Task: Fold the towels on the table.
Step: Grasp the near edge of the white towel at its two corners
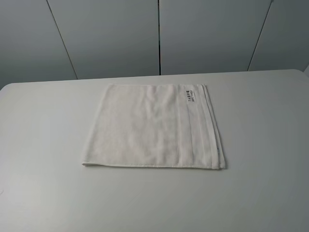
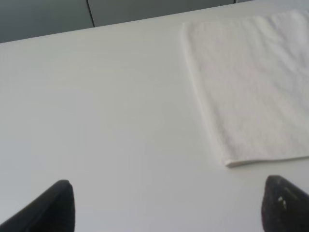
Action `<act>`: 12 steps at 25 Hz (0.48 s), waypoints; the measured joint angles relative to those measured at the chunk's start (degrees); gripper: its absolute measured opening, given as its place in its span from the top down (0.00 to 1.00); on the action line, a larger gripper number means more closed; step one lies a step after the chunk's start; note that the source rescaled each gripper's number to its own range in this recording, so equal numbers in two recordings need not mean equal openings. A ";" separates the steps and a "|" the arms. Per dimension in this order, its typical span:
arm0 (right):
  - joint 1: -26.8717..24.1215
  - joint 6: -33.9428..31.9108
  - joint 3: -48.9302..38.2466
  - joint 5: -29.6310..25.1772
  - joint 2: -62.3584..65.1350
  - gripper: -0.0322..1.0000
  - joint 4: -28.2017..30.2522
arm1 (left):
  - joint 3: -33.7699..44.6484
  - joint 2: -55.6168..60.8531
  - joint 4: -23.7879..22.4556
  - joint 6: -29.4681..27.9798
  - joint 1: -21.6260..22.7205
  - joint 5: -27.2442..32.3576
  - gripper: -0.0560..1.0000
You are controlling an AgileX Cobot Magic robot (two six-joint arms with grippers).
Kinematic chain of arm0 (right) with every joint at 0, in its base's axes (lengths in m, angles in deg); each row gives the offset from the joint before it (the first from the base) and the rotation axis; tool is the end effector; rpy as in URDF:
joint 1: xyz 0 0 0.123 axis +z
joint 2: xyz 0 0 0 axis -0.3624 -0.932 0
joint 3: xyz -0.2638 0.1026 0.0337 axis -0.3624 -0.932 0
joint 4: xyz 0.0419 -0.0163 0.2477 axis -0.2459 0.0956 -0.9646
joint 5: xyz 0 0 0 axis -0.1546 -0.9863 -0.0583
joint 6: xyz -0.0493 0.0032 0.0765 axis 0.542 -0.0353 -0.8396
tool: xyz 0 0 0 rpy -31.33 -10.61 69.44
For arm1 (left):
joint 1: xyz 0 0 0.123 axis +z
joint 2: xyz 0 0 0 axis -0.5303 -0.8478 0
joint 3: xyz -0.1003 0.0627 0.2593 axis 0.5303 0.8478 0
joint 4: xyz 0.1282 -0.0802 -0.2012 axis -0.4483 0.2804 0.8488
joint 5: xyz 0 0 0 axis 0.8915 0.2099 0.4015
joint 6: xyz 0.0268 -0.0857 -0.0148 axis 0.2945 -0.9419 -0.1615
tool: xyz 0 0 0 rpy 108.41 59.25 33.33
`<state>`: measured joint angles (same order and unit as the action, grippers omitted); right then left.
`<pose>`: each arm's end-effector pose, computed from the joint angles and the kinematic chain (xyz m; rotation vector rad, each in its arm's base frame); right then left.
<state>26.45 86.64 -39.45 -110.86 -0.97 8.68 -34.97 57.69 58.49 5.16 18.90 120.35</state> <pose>-0.0085 0.0051 0.2770 -0.2851 2.0534 0.0316 -0.0114 -0.0105 0.2801 0.4342 2.0096 -0.2173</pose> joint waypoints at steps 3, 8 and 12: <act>0.00 0.00 0.00 0.00 0.00 0.00 0.00 | 0.00 0.00 0.00 0.00 0.00 0.00 0.01; 0.00 0.00 0.00 0.00 0.00 0.00 0.00 | 0.00 0.00 0.00 0.00 0.00 0.00 0.01; 0.00 0.00 0.00 0.00 0.00 0.00 0.00 | 0.00 0.00 0.00 0.00 0.00 0.00 0.01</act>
<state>26.45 86.64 -39.45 -110.86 -0.97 8.68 -34.97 57.69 58.49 5.16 18.90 120.35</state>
